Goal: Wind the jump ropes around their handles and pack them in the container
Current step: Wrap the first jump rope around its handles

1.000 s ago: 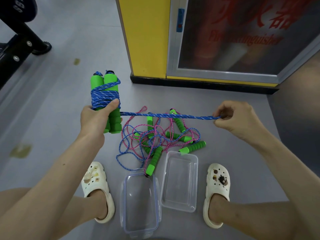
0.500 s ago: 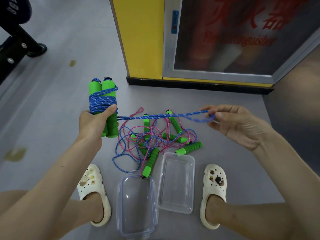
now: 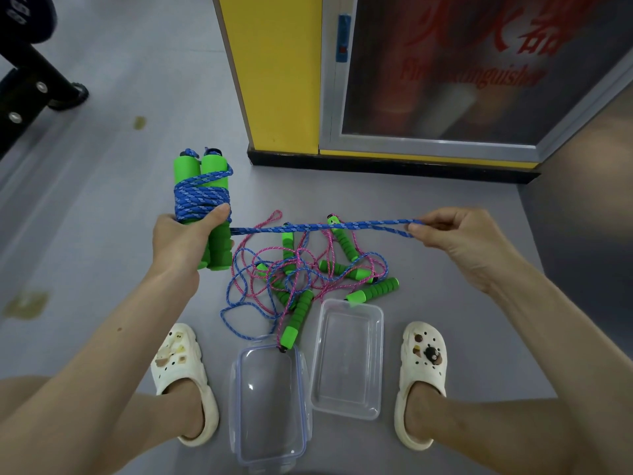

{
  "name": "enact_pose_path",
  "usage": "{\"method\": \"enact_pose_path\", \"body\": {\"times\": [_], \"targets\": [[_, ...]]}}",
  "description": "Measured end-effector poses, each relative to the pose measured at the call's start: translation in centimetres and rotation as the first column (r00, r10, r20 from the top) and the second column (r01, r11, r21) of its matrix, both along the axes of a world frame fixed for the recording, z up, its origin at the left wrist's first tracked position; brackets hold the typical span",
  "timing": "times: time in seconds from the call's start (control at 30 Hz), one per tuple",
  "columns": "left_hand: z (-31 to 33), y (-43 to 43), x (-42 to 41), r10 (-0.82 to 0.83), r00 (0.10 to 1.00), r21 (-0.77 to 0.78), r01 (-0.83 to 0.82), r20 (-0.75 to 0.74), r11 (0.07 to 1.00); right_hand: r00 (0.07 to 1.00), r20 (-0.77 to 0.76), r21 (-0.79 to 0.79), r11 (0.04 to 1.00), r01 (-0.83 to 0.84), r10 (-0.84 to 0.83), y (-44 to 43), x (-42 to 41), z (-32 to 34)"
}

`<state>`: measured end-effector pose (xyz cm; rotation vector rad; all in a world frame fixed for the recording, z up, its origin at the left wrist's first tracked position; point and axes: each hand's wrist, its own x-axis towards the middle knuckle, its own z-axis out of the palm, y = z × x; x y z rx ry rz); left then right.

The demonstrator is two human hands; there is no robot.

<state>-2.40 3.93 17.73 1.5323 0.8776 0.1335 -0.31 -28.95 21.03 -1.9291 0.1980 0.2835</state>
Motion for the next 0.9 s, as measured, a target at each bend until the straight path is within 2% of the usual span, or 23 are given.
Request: {"method": "enact_pose_path", "body": {"times": [0.23,0.33,0.4,0.47,0.53,0.6,0.63,0.67,0.73,0.77,0.83,0.9], "targets": [[-0.3,-0.6,0.1,-0.043,0.999,0.019,0.044,-0.030,0.999,0.969,0.111,0.100,0.973,0.208,-0.219,0.6,0.0,-0.4],[-0.3,-0.8,0.1,-0.060,0.998,0.012,0.061,-0.026,0.998,0.947,0.182,0.003,0.963,0.270,-0.266,0.8,0.1,-0.5],[-0.4,-0.9,0.1,-0.062,0.998,0.015,0.062,-0.027,0.998,0.923,0.347,-0.217,0.944,0.250,-0.165,0.7,0.0,-0.5],[-0.2,-0.6,0.1,-0.044,0.999,0.026,0.045,-0.029,0.999,0.853,0.512,-0.505,0.837,0.209,0.096,0.6,-0.2,-0.6],[0.0,0.0,0.2,-0.020,0.999,0.023,0.021,-0.031,1.000,0.811,0.479,-0.715,0.685,0.140,0.335,0.6,-0.5,-0.6],[0.1,0.2,0.2,-0.013,0.999,0.003,0.013,-0.034,1.000,0.810,0.394,-0.808,0.584,0.080,0.435,0.5,-0.6,-0.9],[0.2,0.2,0.1,-0.019,0.999,-0.006,0.019,-0.040,1.000,0.822,0.379,-0.800,0.597,0.060,0.425,0.4,-0.6,-1.1],[0.1,0.1,0.1,-0.027,0.998,-0.009,0.027,-0.049,1.000,0.838,0.389,-0.759,0.648,0.057,0.382,0.4,-0.7,-1.2],[-0.1,-0.3,-0.1,-0.046,0.998,0.014,0.047,-0.046,0.999,0.881,0.424,-0.588,0.803,0.093,0.208,0.3,-0.6,-1.1],[-0.2,-0.4,-0.2,-0.044,0.998,0.030,0.045,-0.042,0.999,0.912,0.391,-0.483,0.871,0.091,0.121,0.3,-0.6,-0.8],[-0.2,-0.4,-0.2,-0.036,0.999,0.047,0.038,-0.039,0.998,0.973,0.232,-0.250,0.967,0.049,0.011,0.6,-0.6,-0.2],[0.0,-0.4,-0.3,-0.044,0.998,0.053,0.047,-0.048,0.998,0.998,0.063,-0.013,0.999,0.033,-0.032,0.4,-0.4,0.2]]}}
